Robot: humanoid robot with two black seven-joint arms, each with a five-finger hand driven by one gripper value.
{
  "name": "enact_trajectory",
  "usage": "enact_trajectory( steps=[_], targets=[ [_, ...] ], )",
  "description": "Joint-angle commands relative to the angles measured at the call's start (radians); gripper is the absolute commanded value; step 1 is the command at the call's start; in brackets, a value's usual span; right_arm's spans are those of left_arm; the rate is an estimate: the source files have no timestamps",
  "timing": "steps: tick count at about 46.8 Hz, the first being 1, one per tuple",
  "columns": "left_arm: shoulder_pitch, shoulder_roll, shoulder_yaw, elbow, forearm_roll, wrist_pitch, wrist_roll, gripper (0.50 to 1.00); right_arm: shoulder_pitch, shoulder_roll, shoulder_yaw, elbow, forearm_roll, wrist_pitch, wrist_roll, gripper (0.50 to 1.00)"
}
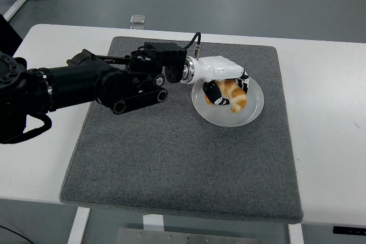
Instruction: Place the bread on the plate
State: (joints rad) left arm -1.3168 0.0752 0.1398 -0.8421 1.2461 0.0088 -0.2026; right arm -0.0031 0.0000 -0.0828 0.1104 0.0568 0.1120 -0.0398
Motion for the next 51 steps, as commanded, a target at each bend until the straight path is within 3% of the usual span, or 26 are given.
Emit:
enact_trajectory(
  steps=[1,25,40,42,45,48,51],
  targets=[
    [0.004,0.000,0.000,0.001,0.004,0.000,0.000,0.500,0.000,0.000,0.000,0.000,0.000,0.000,0.000,0.952],
    [0.024,0.000,0.027,0.011,0.004,0.005,0.003,0.500,0.000,0.000,0.000,0.000,0.000,0.000,0.000,0.952],
    [0.036,0.000,0.040,0.025,0.003,0.040,0.003,0.500,0.000,0.000,0.000,0.000,0.000,0.000,0.000,0.952],
    [0.036,0.000,0.040,0.025,0.001,0.040,0.002,0.548,0.000,0.000,0.000,0.000,0.000,0.000,0.000,0.952],
    [0.037,0.000,0.040,0.025,-0.005,0.042,0.000,0.713,0.000,0.000,0.000,0.000,0.000,0.000,0.000,0.952],
    [0.037,0.000,0.038,0.025,-0.014,0.042,-0.003,0.814,0.000,0.000,0.000,0.000,0.000,0.000,0.000,0.952],
    [0.037,0.000,0.035,0.025,-0.020,0.042,-0.004,0.949,0.000,0.000,0.000,0.000,0.000,0.000,0.000,0.952]
  ],
)
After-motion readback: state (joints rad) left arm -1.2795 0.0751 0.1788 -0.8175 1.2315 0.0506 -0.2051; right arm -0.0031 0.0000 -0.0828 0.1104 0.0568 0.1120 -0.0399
